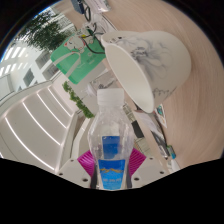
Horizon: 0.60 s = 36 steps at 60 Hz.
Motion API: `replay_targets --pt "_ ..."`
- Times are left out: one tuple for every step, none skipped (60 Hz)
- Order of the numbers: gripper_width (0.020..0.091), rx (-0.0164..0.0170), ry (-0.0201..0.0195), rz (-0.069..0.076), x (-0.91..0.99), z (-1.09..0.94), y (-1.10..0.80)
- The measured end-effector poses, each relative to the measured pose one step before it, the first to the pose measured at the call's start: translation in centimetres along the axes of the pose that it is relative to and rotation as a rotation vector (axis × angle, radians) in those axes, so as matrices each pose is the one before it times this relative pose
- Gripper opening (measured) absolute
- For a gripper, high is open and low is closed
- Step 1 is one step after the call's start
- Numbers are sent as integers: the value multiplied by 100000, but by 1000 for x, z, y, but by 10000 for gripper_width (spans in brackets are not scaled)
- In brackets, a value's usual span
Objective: Pour water
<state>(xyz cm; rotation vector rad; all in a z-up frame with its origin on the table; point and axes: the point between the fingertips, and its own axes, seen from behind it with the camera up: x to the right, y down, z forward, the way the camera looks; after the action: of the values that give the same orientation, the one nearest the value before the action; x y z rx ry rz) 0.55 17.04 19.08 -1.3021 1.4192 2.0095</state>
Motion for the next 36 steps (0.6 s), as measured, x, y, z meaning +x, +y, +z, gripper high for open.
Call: replay_targets --pt "397 2987 -200 3418 -481 1163 209" --pt "397 -7 -1647 2787 -209 -228 -3" --pt "397 -11 -1662 2872 -92 -199 79" --pt "398 49 -1522 2541 -158 -168 -42" --pt "399 390 -1046 2022 -527 270 -320" --pt "398 453 -1119 1319 -118 -206 -111" --pt "399 645 -745 818 -73 -237 -172" --pt "398 606 -350 401 36 -249 -131" --pt "397 597 -13 396 99 -144 -108" --pt "398 474 558 136 144 510 -251" --pt "397 341 203 154 102 -129 -106" --pt "398 211 -36 151 25 -104 -67" --pt "398 60 -149 170 12 -89 4" --pt "399 -71 -183 187 21 -60 48" --pt "397 -65 -293 311 56 -441 135" --pt "399 -342 234 -150 79 415 -52" --pt "398 -364 318 -253 79 41 44" --pt "398 -429 538 -736 154 82 34" --pt "399 -618 565 -1465 97 22 118" --pt "398 -735 550 -1863 -179 21 161" --pt "399 -1449 624 -3196 -99 53 234" --pt "397 -1617 652 -3466 -32 64 359" --pt "398 -1740 998 -3612 -68 107 333" --pt "398 -1914 1289 -3808 -15 89 404" --pt "398 -1921 1544 -4286 -74 27 431" --pt "399 -1777 1604 -4858 -159 31 371" --pt "399 -805 999 -5297 -331 -673 570" --pt "399 -1357 2755 -6590 -109 230 -296" --pt "400 -845 1924 -6759 -405 -10 -18" --pt "399 -652 1988 -7098 -519 66 -295" --pt "400 -3187 -1980 -9794 399 -1846 526" --pt "401 120 1523 -7721 -722 -32 -547" --pt "401 662 132 -8000 -982 -838 79" --pt "400 3283 4861 -5472 -1792 1290 -1314" --pt "401 1438 1419 -8234 -831 -111 -1040" --pt "401 1915 1399 -8278 -753 -272 -1112"
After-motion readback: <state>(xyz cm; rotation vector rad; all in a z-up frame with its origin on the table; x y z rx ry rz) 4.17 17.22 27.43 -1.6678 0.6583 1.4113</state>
